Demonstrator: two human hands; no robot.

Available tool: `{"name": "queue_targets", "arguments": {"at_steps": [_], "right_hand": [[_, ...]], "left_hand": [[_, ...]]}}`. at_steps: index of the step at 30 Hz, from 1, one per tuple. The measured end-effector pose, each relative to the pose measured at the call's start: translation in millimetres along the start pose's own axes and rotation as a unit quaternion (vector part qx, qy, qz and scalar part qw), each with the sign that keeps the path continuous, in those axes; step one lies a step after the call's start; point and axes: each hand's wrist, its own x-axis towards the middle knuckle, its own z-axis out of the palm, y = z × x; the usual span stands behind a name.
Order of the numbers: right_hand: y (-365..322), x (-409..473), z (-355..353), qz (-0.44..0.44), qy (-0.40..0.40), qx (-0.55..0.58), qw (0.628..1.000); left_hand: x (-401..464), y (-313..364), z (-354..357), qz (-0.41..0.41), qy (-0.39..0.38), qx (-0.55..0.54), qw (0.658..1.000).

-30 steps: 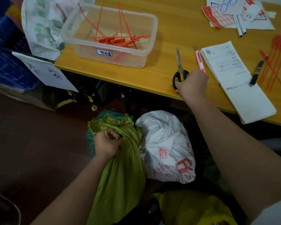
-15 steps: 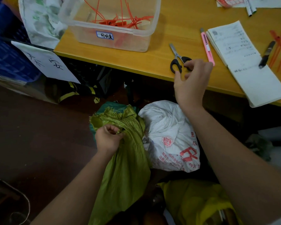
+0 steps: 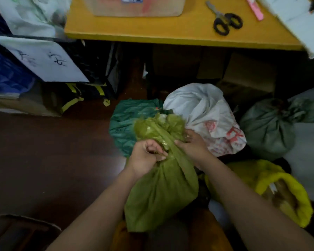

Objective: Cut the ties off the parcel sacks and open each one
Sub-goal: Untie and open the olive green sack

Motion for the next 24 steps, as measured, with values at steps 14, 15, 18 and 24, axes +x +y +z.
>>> {"name": "queue_targets", "arguments": {"at_steps": [14, 15, 18, 24], "right_hand": [[80, -118, 50, 0.050, 0.210, 0.278, 0.936], [82, -125, 45, 0.050, 0.219, 0.280, 0.933], [87, -144, 34, 0.037, 0.218, 0.320, 0.921], [92, -183, 3, 0.074, 0.103, 0.480, 0.868]], "left_hand": [[-26, -14, -56, -0.127, -0.075, 0.058, 0.987], [-31, -17, -45, -0.131, -0.107, 0.051, 0.984], [-48, -32, -13, -0.127, -0.149, -0.014, 0.981], [-87, -50, 29, -0.049, -0.138, 0.061, 0.987]]}}
